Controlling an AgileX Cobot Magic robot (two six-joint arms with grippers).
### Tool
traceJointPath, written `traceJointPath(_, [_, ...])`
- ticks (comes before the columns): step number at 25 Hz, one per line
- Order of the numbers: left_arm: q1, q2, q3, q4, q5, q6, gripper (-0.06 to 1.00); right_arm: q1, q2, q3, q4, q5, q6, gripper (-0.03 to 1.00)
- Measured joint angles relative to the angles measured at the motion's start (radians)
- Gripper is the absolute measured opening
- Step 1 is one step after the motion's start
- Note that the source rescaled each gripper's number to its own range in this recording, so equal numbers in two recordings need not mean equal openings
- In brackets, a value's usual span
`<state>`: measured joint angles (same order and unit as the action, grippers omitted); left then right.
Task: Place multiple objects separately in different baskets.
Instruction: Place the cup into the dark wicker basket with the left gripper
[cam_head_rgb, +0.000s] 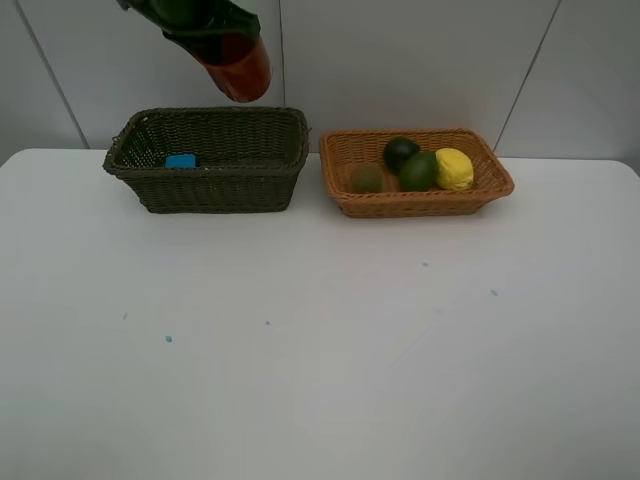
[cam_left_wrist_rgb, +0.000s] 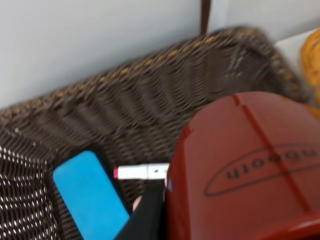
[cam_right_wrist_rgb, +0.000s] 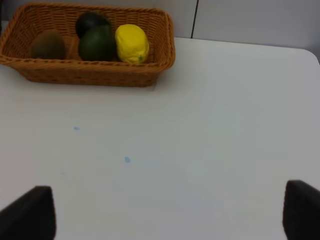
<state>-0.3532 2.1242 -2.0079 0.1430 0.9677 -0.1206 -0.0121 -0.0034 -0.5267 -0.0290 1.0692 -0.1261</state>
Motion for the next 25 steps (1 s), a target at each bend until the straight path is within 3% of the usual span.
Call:
traceJointPath(12, [0.04, 0.205, 0.0, 0.0, -0.013, -0.011, 0.0, 0.0, 0.0, 0.0, 0.0, 0.0, 0.0, 1.0])
traceJointPath(25, [0.042, 0.219, 0.0, 0.0, -0.029, -0.009, 0.0, 0.0, 0.0, 0.0, 0.0, 0.0, 0.0, 1.0])
